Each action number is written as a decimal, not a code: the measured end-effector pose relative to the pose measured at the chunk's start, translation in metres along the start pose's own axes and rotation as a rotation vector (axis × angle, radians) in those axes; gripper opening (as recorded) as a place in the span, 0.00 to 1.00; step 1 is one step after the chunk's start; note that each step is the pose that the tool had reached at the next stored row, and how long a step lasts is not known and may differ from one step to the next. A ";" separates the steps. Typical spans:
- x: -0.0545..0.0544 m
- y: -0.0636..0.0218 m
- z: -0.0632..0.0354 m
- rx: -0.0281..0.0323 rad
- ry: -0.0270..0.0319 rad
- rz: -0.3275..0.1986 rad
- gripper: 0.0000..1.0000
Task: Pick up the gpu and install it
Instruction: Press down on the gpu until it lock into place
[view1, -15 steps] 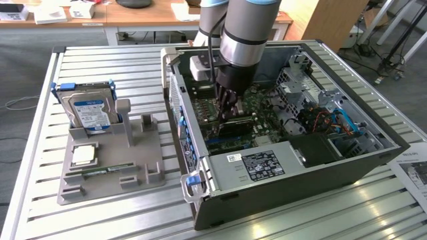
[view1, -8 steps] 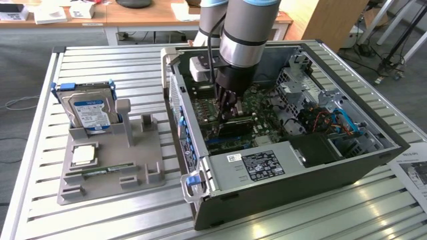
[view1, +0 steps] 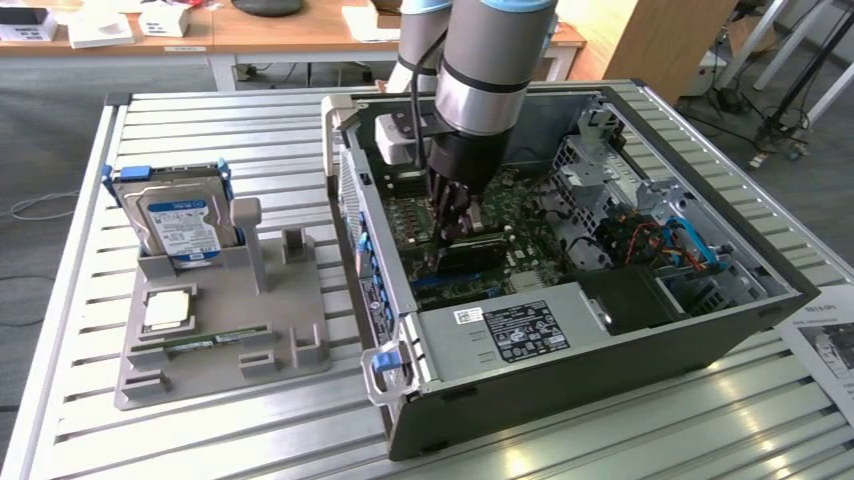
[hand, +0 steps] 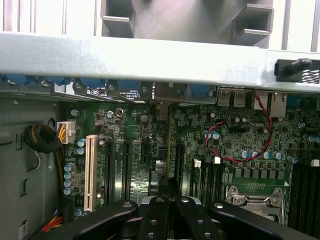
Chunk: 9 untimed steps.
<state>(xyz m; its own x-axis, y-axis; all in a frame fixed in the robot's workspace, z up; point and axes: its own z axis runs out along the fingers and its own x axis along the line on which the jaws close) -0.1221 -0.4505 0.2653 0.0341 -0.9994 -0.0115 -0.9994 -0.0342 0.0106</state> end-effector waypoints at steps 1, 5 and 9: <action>0.000 0.0000 0.0000 0.0000 0.0000 0.000 0.11; 0.000 0.0001 0.0001 0.0001 0.0000 0.000 0.11; 0.002 0.0001 0.0001 0.0001 0.0000 0.000 0.11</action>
<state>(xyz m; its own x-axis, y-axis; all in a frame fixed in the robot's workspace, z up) -0.1221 -0.4522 0.2652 0.0341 -0.9994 -0.0115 -0.9994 -0.0342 0.0105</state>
